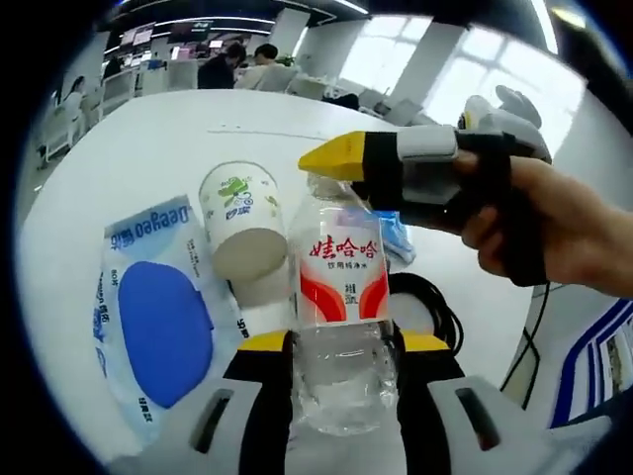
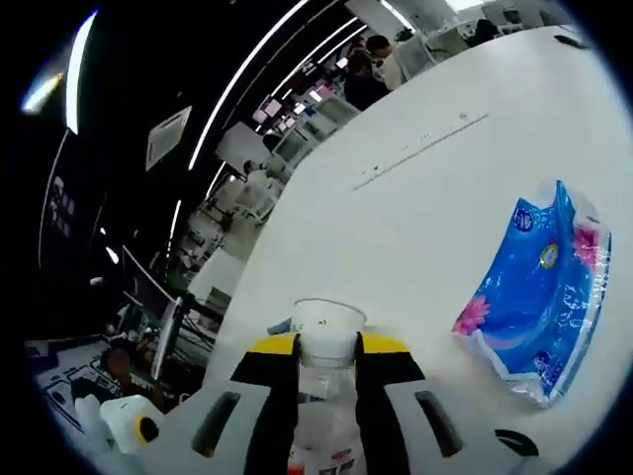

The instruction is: Arrange the tabletop items into an orderly group along one side of the table until the central work area is clear of visible clutter.

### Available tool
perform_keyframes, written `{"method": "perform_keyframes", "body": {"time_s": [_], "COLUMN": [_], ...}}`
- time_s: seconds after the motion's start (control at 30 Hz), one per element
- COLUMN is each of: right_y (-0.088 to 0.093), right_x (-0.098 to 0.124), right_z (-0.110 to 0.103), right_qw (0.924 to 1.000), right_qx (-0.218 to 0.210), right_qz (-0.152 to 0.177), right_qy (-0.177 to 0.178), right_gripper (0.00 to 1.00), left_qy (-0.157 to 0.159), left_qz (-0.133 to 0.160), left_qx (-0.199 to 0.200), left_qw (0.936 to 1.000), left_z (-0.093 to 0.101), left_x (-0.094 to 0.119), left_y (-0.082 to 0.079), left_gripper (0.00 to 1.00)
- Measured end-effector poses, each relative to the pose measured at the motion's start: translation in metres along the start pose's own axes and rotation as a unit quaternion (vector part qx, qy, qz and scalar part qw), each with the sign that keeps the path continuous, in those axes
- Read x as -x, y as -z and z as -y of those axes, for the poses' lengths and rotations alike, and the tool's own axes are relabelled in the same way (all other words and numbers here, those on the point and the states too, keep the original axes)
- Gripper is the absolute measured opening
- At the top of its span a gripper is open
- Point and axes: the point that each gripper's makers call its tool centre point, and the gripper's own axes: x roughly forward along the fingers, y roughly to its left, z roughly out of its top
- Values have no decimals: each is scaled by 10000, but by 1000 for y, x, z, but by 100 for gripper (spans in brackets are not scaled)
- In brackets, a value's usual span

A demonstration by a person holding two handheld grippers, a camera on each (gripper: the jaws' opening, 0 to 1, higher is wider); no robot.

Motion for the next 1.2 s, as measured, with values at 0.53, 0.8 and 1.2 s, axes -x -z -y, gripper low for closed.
{"method": "perform_keyframes", "body": {"time_s": [0.53,0.8,1.2], "right_y": [-4,-10,-55], "right_x": [40,51,37], "right_z": [-79,-100,-149], "right_qw": [9763,9692,9437], "right_qx": [1920,2152,2818], "right_qz": [317,461,746], "right_qy": [-947,-1102,-1562], "right_gripper": [16,16,16], "left_qy": [-28,-65,-306], "left_qz": [468,694,1180], "left_qx": [-539,-828,-1145], "left_qw": [9974,9941,9859], "left_z": [10,10,-14], "left_x": [25,38,55], "left_y": [-12,-24,-90], "left_gripper": [34,34,35]}}
